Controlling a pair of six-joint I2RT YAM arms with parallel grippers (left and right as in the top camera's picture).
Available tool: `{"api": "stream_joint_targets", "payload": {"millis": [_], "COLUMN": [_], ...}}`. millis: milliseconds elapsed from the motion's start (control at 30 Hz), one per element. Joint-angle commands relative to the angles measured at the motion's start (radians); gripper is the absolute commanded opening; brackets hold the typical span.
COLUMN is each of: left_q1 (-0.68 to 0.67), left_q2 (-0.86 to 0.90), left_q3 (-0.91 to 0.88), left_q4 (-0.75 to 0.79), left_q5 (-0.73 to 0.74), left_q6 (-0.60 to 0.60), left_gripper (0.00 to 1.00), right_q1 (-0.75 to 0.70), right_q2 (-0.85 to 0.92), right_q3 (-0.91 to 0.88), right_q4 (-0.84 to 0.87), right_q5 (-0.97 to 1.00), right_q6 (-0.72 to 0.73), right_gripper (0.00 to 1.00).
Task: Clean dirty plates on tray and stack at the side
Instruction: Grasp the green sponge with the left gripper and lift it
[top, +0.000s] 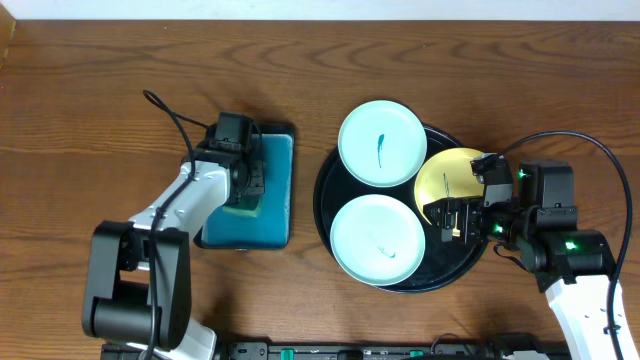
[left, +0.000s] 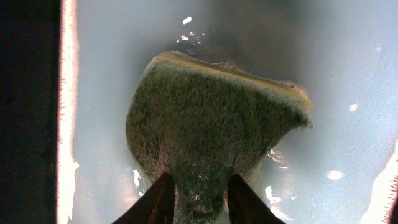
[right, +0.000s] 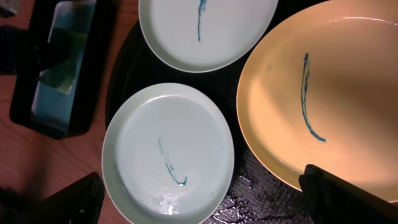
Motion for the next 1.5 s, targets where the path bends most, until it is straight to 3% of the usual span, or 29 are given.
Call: {"api": "stream_joint_targets", "payload": {"millis": [0, 200, 433, 567, 967, 1467], "left_q1": [0.001, 0.001, 0.002, 0.008, 0.013, 0.013], "left_q2": [0.103, 0.155, 0.050, -0.087, -0.280, -0.286], "left_q3": [-0.018, -0.017, -0.013, -0.013, -0.013, -0.013], "left_q4": [-0.006, -0.004, -0.029, -0.034, -0.117, -0.145], "left_q5": [-0.004, 0.078, 0.188, 0.318, 0.318, 0.359], "left_q6": [-0.010, -0.011, -0.006, 0.105, 0.097, 0.102], "left_gripper": [0.24, 0.08, 0.07, 0.07, 0.07, 0.07], "right_q1": [0.013, 0.013, 0.013, 0.013, 0.013, 0.014], "right_q2": [0.001, 0.001, 0.001, 0.001, 0.001, 0.001], "right_q3": [0.017, 0.017, 0.017, 0.017, 0.017, 0.017], "right_q4": [-0.003, -0.004, -0.005, -0.005, -0.008, -0.010], "right_q5": [0.002, 0.002, 0.002, 0.001, 0.001, 0.001], "right_q6": [0.005, 0.006, 0.005, 0.006, 0.006, 0.006], "right_gripper": [0.98, 0.99, 0.99, 0.99, 0.99, 0.99]}}
